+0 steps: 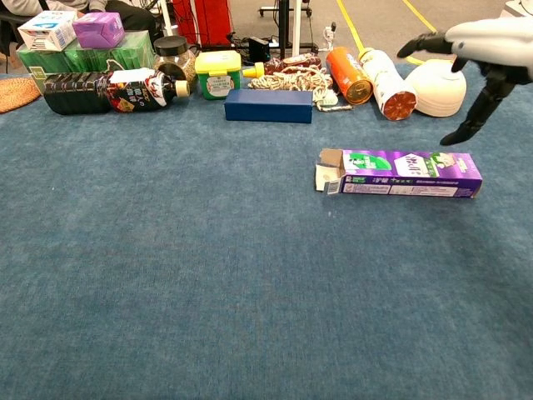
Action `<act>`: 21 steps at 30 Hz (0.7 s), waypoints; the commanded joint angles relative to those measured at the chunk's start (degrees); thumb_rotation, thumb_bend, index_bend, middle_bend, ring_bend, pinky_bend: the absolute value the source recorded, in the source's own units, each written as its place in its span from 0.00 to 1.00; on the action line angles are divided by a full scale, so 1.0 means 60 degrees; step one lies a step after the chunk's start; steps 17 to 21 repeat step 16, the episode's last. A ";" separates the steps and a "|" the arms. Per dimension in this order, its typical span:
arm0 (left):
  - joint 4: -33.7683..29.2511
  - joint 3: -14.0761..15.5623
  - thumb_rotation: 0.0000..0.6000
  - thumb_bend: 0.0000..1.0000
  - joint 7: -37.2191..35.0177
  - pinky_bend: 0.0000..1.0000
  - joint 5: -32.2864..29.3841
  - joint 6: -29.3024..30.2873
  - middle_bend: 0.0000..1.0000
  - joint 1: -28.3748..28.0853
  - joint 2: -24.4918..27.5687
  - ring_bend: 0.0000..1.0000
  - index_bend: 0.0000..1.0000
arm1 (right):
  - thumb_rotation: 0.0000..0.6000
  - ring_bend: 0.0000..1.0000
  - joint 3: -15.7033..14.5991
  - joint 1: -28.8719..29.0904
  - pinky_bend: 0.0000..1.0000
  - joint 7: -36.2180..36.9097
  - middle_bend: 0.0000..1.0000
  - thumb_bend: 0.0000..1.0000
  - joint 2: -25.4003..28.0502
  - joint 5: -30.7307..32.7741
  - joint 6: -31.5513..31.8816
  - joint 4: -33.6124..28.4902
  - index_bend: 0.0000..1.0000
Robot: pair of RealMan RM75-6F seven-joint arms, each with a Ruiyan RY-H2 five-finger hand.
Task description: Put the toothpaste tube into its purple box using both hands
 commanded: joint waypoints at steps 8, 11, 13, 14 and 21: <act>0.3909 0.1805 1.00 0.00 -0.4448 0.18 0.3372 0.2740 0.00 0.3417 -0.0958 0.00 0.00 | 1.00 0.00 -0.1851 -0.2925 0.16 0.4545 0.00 0.00 0.0999 -0.5266 0.3445 0.2839 0.00; 0.4942 0.1930 1.00 0.00 -0.5353 0.18 0.3282 0.3126 0.00 0.4094 -0.1598 0.00 0.00 | 1.00 0.00 -0.2016 -0.3562 0.15 0.4654 0.00 0.00 0.0987 -0.5619 0.4260 0.2990 0.00; 0.5323 0.1937 1.00 0.00 -0.5600 0.18 0.3192 0.3184 0.00 0.4336 -0.1872 0.00 0.00 | 1.00 0.00 -0.2047 -0.3818 0.15 0.4608 0.00 0.00 0.1016 -0.5715 0.4540 0.2868 0.00; 0.5449 0.1993 1.00 0.00 -0.5673 0.17 0.3169 0.3100 0.00 0.4419 -0.1961 0.00 0.00 | 1.00 0.00 -0.2062 -0.3948 0.15 0.4561 0.00 0.00 0.1033 -0.5756 0.4679 0.2799 0.00; 0.5564 0.2035 1.00 0.00 -0.5851 0.17 0.3370 0.3040 0.00 0.4446 -0.1966 0.00 0.00 | 1.00 0.00 -0.2077 -0.4125 0.15 0.4449 0.00 0.00 0.1058 -0.5836 0.4826 0.2701 0.00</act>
